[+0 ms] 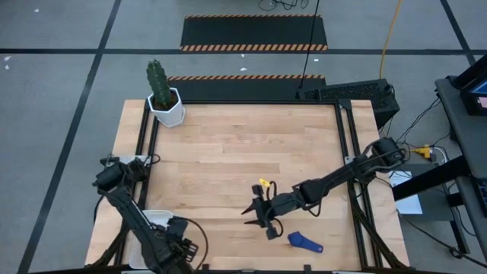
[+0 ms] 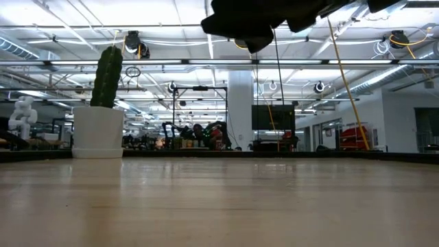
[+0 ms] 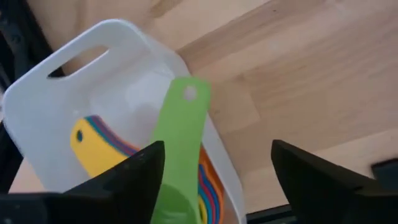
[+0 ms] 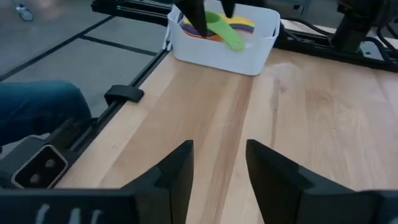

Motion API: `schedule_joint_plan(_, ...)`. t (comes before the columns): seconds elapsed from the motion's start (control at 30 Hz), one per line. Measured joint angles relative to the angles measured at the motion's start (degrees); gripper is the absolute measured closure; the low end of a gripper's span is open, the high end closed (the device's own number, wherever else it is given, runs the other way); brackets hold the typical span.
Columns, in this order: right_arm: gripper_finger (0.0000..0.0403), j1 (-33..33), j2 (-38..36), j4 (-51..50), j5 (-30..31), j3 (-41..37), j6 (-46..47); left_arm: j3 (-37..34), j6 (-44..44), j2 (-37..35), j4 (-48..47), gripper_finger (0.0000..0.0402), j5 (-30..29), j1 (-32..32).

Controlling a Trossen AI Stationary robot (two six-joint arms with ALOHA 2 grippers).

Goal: Nest measuring cups in basket
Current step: Stack the green measuring cup on top of the yellow measuring cup into the white bin

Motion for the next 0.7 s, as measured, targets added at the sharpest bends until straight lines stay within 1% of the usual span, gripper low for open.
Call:
schedule_joint_plan(0.1, 0.0261, 0.24, -0.57, -0.26, 0.03, 0.0, -0.5, -1.15, 2.87, 0.05, 0.51, 0.0098, 0.6, 0.42)
schedule_joint_plan(0.2, 0.0261, 0.3, -0.81, -0.16, 0.21, 0.02, -0.83, -2.49, 6.23, 0.05, 0.23, 0.0099, 0.79, 0.42)
schedule_joint_plan(0.4, 0.0261, 0.71, -0.76, -0.28, 0.18, 0.02, -0.76, -4.13, 11.05, 0.05, 0.75, 0.0123, 3.88, 0.42)
schedule_joint_plan(0.57, 0.0261, 0.69, -0.76, 0.16, 0.21, 0.02, -0.8, -4.14, 13.1, 0.03, 0.5, 0.014, 3.63, 0.18)
schedule_joint_plan(0.7, 0.0261, 0.69, -0.76, -0.09, 0.18, 0.02, -0.83, -5.34, 12.66, 0.03, 0.88, 0.0148, 3.65, 0.05)
